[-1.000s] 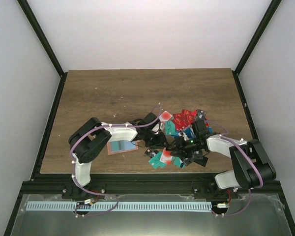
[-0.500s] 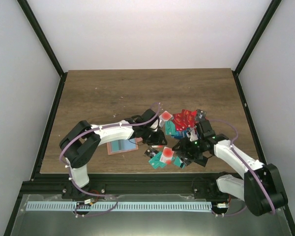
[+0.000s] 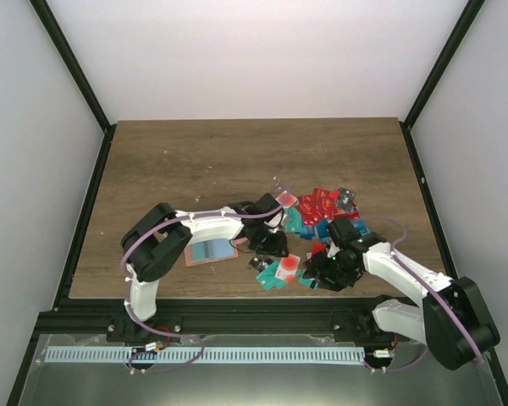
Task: Put the credit cards into the card holder
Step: Pick up the credit card from the center of the board.
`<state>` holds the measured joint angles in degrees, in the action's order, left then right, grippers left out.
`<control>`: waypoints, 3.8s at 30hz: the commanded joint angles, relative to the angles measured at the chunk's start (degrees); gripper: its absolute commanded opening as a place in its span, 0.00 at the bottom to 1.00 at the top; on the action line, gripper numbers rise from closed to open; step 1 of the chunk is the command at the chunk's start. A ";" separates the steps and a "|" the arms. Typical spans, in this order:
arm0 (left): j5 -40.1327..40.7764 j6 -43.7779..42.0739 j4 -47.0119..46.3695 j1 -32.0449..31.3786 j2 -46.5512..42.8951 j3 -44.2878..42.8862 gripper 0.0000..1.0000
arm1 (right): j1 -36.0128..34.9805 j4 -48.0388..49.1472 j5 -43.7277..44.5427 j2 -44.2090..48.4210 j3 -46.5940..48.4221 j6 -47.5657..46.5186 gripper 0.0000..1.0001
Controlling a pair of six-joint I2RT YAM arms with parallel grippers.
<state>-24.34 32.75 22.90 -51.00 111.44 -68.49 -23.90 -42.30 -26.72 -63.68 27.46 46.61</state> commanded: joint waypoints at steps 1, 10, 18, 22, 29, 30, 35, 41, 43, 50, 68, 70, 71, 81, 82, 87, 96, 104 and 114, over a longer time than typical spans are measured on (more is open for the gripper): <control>-0.72 -2.65 0.80 -1.70 2.89 -1.53 0.38 | -4.42 3.51 -2.19 -2.05 2.58 1.51 0.57; -1.77 -4.01 1.29 -6.81 2.98 -0.96 0.38 | -5.72 10.74 -6.83 -3.81 -1.43 4.31 0.57; -4.27 -2.08 1.53 -8.22 -0.79 1.82 0.38 | -5.81 13.57 -9.49 -2.36 -6.22 6.98 0.57; -6.62 -0.80 2.06 -8.20 -1.63 3.02 0.38 | -5.81 11.75 -9.15 -0.89 -7.23 7.42 0.57; -10.97 0.12 0.67 -8.48 -3.57 6.25 0.38 | -5.82 8.17 -9.80 1.86 -7.90 7.18 0.57; -10.89 0.12 0.76 -8.46 -3.95 6.26 0.38 | -5.89 7.33 -10.14 2.34 -7.96 6.78 0.57; -9.48 -0.05 2.36 -8.31 -5.76 4.61 0.38 | -5.90 2.84 -12.12 4.23 -7.91 3.78 0.57; -5.60 -1.08 6.52 -7.58 -8.77 2.75 0.38 | -5.96 -0.15 -14.78 5.83 -6.32 1.22 0.57; -5.42 -1.68 7.00 -7.41 -9.59 3.25 0.38 | -6.05 0.37 -14.66 6.59 -6.69 1.62 0.57; -9.80 -4.65 6.65 -7.74 -8.91 5.21 0.36 | -6.07 10.65 -16.49 6.99 -11.61 5.34 0.57; 0.72 -8.61 7.12 -6.56 3.62 -6.17 0.34 | -6.16 20.90 -16.04 5.49 -18.53 10.78 0.58; 1.20 -9.25 7.64 -6.61 5.21 -6.87 0.34 | -6.09 20.09 -15.35 5.18 -18.45 10.70 0.58; 1.05 -9.47 7.76 -6.53 6.02 -7.03 0.34 | -6.11 20.19 -15.23 5.19 -18.61 10.82 0.58; -6.92 -9.90 6.05 -7.93 5.83 -3.23 0.34 | -6.08 20.73 -14.14 9.93 -20.30 12.69 0.58; -7.54 -9.86 6.08 -8.30 5.78 -2.90 0.34 | -6.14 21.35 -14.15 10.38 -20.48 12.83 0.58; -9.70 -7.58 2.75 -9.21 4.80 0.75 0.34 | -6.07 23.80 -14.51 10.91 -21.01 12.30 0.56; -9.16 -3.96 -1.14 -9.27 4.74 2.52 0.34 | -6.14 27.85 -16.59 8.18 -22.02 11.43 0.42; -9.15 -2.85 -2.73 -9.07 4.89 2.57 0.34 | -6.07 24.29 -15.04 10.44 -20.61 10.91 0.14; -4.63 -0.63 1.40 -5.62 -1.04 -1.84 0.34 | -6.07 15.07 -11.43 13.57 -12.90 7.22 0.01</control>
<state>-33.82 30.94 18.68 -58.94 113.43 -68.07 -29.85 -20.99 -42.46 -51.03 9.80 55.68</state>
